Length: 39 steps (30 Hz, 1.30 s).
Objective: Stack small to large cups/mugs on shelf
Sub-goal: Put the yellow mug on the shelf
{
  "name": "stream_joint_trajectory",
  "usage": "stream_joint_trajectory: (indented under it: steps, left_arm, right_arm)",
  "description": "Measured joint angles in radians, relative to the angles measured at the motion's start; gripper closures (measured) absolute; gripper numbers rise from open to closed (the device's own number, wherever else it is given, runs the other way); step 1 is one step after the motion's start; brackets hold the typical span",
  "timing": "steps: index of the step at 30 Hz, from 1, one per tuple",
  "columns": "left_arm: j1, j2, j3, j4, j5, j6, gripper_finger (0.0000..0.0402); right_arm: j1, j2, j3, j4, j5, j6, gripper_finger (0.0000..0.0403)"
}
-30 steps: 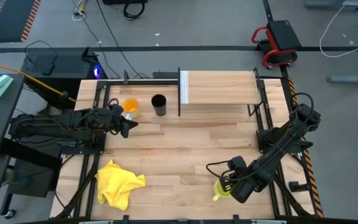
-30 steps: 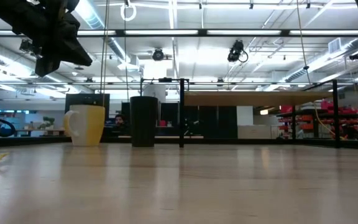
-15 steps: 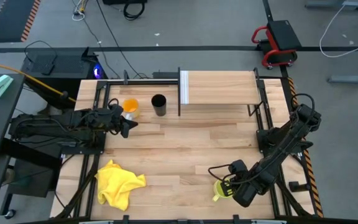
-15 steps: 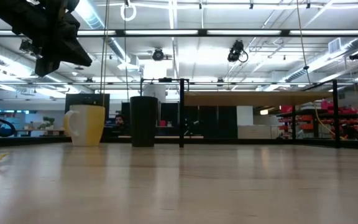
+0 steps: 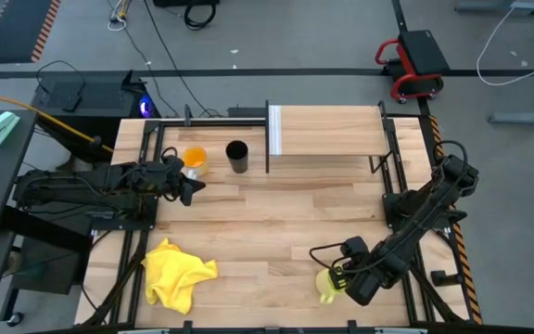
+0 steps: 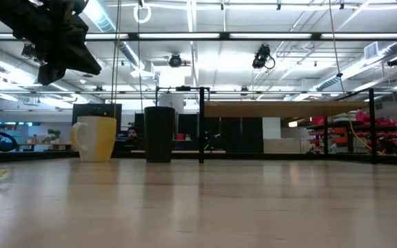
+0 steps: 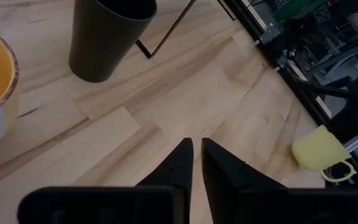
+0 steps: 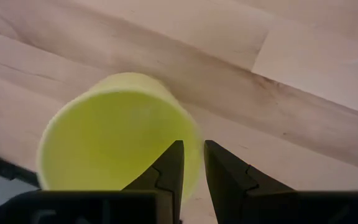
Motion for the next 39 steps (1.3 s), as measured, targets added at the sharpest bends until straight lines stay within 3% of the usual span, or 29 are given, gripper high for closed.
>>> stream_joint_trajectory:
  steps: [21,32,39]
  left_arm:
    - [0.0,0.0,0.0,-0.005,0.0,0.008,0.0358]
    - [0.0,0.0,0.0,-0.004,0.0,0.008,0.0366]
    - [0.0,0.0,0.0,-0.004,0.0,0.007,0.0363]
  right_arm:
    - [-0.014,0.0,0.011,-0.037,-0.015,-0.006,0.0331]
    - [-0.119,-0.001,0.004,-0.041,-0.062,-0.171,0.0332]
    - [-0.159,-0.001,-0.038,-0.045,-0.093,-0.221,0.0362]
